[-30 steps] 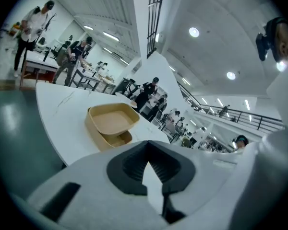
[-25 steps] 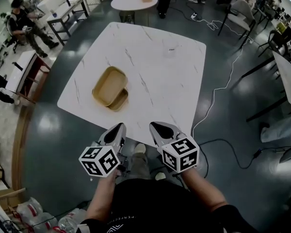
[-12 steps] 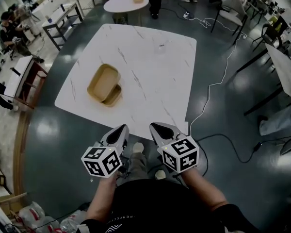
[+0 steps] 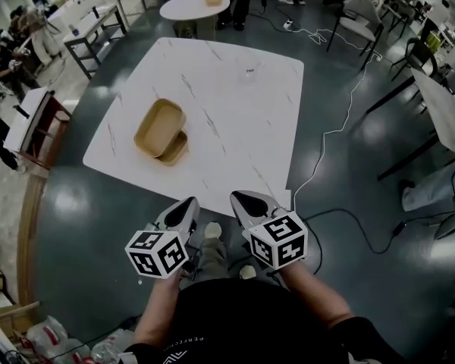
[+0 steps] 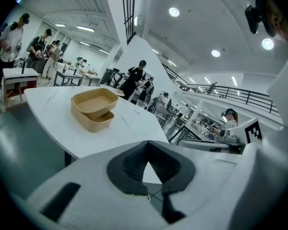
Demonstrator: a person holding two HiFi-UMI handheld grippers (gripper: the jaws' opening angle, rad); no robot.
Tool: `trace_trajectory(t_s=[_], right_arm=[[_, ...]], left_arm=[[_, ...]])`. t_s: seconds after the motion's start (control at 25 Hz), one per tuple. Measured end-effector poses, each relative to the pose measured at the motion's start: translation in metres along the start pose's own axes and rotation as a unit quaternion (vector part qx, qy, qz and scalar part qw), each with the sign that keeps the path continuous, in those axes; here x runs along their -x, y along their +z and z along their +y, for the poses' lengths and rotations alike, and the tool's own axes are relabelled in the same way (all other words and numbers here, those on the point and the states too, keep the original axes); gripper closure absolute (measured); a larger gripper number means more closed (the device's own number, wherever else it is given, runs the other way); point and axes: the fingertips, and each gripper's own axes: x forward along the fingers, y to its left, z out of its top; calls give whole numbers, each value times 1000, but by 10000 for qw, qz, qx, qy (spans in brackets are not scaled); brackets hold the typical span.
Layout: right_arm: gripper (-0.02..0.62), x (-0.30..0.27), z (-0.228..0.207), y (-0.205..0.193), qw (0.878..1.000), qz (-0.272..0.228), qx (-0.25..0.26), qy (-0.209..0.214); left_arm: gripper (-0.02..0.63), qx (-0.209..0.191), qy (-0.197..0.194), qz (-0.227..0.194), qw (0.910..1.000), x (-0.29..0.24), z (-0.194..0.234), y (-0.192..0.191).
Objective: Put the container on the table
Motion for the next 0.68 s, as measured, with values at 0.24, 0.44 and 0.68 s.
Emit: trace_trajectory(t_s=[0.24,0.44,0.68], right_arm=[[598,-4,2,7,10000,-45,-24,-21],[598,-4,3,6,10000,-37,2,-57],[598,-5,-5,11,9998,-97,-20,-143]], left_arm=[[614,14,4,4,10000,2,4,3],[614,46,27,-40,10000,6,8,5],[614,64,48,-42,10000,6,12,5]])
